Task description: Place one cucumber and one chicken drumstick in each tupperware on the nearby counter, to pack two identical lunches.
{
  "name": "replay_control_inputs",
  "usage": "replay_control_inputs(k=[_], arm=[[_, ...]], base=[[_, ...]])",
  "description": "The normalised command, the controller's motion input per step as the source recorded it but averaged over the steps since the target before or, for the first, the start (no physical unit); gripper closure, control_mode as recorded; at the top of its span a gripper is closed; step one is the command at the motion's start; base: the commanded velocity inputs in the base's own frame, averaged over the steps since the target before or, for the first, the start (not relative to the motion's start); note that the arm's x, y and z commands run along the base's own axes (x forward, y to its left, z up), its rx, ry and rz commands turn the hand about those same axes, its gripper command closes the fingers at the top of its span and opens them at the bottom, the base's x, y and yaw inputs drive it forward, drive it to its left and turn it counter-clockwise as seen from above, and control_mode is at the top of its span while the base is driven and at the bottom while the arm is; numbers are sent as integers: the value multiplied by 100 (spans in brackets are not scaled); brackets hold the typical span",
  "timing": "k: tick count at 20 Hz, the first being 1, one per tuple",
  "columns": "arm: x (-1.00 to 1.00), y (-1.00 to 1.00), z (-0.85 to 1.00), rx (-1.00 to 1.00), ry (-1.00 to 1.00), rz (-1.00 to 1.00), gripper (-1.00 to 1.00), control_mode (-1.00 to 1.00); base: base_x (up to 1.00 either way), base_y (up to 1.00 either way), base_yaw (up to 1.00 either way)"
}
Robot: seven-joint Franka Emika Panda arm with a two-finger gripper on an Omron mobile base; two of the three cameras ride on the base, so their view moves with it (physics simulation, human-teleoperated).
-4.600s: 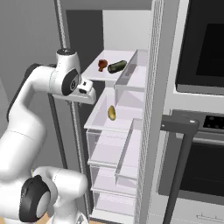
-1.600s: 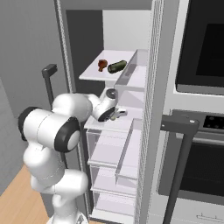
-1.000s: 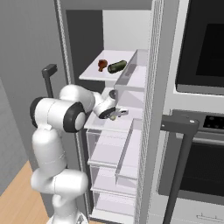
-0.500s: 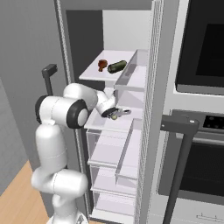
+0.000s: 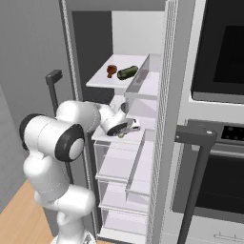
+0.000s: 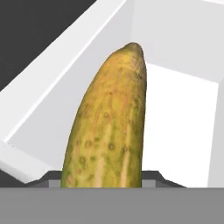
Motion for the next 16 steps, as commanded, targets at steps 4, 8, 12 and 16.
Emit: replay_control_inputs(k=[4,8,12,16], arm=[[-100,29,59,0,0,7,100,-100],[-100,23,89,0,0,8,100,-100],[-100,1,62,0,0,3,100,-100],[-100,0,41,0,0,0,100,-100]], base=[[0,0,0],[0,0,0],[0,0,0],[0,0,0]])
